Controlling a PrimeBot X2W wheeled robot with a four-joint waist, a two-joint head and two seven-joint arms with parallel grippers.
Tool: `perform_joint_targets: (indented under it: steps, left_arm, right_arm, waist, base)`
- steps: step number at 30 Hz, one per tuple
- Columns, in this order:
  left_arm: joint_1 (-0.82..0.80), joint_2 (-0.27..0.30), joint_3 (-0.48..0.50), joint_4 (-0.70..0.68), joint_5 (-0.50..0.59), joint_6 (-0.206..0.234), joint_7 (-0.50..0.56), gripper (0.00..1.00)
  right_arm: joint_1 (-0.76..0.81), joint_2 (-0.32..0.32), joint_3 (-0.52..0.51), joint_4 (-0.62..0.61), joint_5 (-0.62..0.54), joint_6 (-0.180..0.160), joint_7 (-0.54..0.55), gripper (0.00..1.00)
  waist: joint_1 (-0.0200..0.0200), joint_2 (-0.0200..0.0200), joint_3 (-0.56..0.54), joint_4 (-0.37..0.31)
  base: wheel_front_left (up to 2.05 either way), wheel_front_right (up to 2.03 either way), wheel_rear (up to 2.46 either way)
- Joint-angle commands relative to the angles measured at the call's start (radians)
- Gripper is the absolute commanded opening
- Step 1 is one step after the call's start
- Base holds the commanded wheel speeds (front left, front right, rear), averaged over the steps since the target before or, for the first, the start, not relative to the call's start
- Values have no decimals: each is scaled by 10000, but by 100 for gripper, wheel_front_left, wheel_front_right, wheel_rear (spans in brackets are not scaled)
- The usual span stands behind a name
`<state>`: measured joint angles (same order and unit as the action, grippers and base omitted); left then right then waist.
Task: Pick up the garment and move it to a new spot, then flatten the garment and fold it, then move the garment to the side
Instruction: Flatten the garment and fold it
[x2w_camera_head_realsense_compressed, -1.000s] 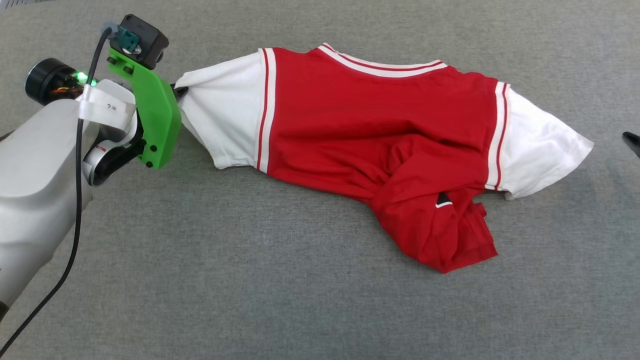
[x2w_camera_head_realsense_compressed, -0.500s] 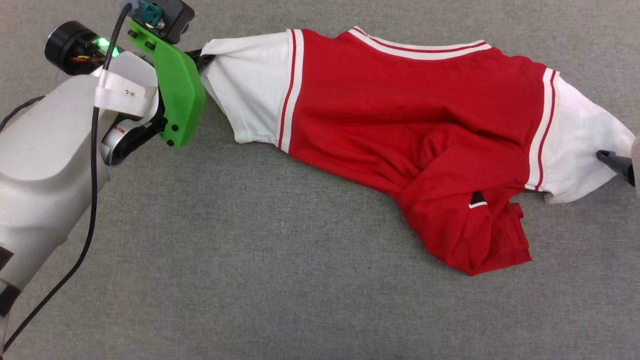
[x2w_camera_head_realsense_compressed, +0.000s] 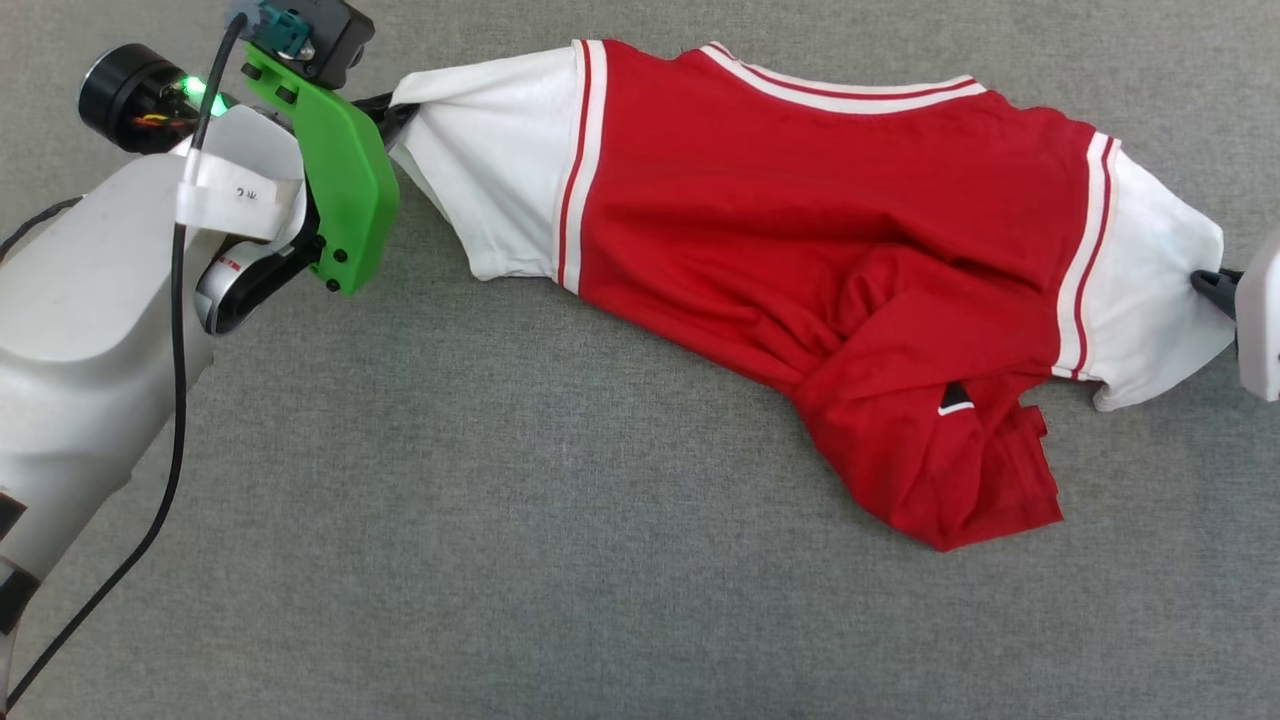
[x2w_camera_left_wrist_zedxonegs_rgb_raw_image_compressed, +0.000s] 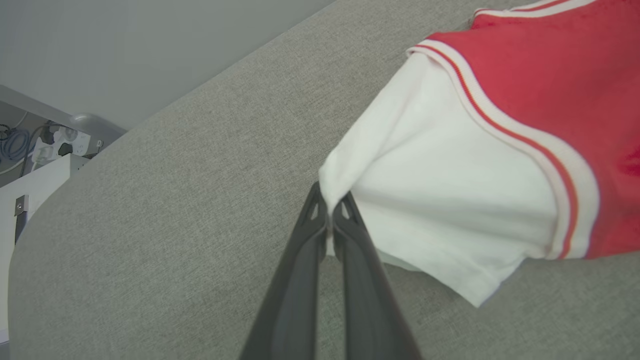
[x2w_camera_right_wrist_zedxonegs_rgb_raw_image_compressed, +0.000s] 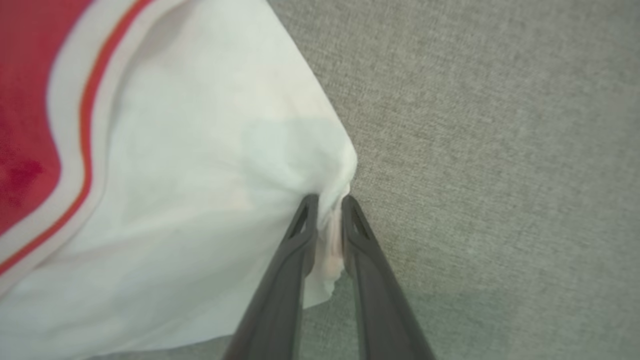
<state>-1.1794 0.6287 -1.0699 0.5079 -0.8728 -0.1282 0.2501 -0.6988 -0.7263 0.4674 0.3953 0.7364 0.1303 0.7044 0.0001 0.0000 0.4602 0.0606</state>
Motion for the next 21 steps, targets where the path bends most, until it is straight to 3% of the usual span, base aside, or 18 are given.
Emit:
perform_joint_targets:
  steps: [1, 12, 21]
  left_arm:
    - [14, 40, 23, 39, -66, -1, -237, 0]
    - [102, 287, 165, -340, 446, 155, -1976, 0]
    - [-269, 923, 561, -2022, 944, 888, -2602, 0]
  right_arm:
    - [191, 253, 269, 223, 104, 4, -228, 0]
    - [-154, -361, 155, -869, 78, 4, -2791, 0]
    - [-214, -552, -1383, -2012, 71, 4, -4009, 0]
  waist:
    - [-1, 0, -280, -94]
    - [-1, 0, -2247, -323]
    - [-1, 0, -3484, -356]
  base:
    - [0, 0, 0]
    - [0, 0, 0]
    - [0, 0, 0]
